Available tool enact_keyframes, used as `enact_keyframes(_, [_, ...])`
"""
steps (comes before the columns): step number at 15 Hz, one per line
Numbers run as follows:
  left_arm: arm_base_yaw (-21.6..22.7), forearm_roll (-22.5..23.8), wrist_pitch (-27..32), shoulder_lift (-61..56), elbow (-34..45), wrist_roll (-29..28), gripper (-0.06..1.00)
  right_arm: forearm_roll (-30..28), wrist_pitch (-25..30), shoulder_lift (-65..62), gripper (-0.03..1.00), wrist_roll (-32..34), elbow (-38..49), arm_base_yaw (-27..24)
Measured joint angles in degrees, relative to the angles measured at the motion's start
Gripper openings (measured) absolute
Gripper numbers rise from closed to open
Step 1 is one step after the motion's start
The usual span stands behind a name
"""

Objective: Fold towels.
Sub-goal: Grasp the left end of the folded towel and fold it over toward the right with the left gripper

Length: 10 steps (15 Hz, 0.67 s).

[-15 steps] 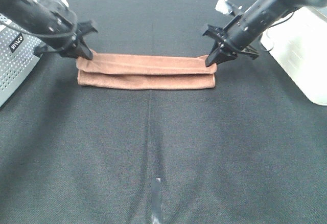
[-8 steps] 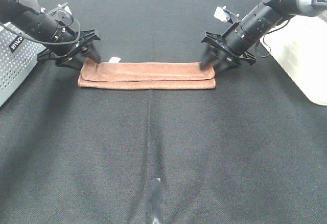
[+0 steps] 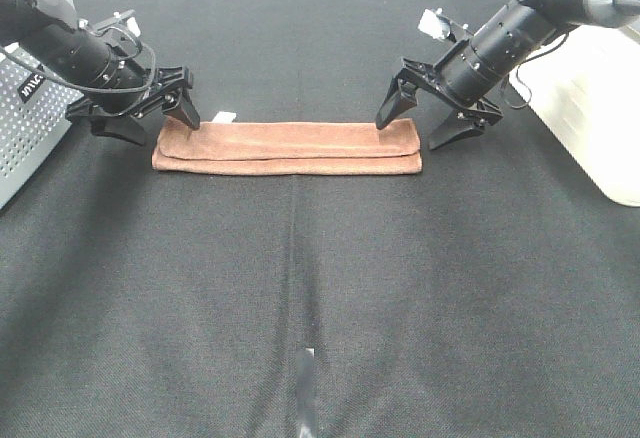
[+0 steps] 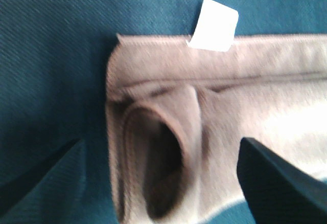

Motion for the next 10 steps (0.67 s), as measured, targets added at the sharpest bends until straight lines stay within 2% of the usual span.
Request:
enact_keyframes(4, [0.0, 0.2, -0.2, 2.2, 0.0, 0.0, 0.82, 0.0, 0.0, 0.0, 0.85, 0.0, 0.0, 0.0])
enact_keyframes(7, [0.0, -2.4, -0.5, 2.7, -0.1, 1.1, 0.83, 0.0, -0.1, 0.0, 0.85, 0.0, 0.0, 0.0])
enact_keyframes(8, [0.0, -3.3, -0.6, 2.9, -0.3, 1.5, 0.81, 0.0, -0.1, 0.0, 0.85, 0.0, 0.0, 0.0])
enact_keyframes(10, [0.0, -4.0, -1.3, 3.1, -0.3, 1.7, 0.69, 0.0, -0.1, 0.0, 0.85, 0.0, 0.0, 0.0])
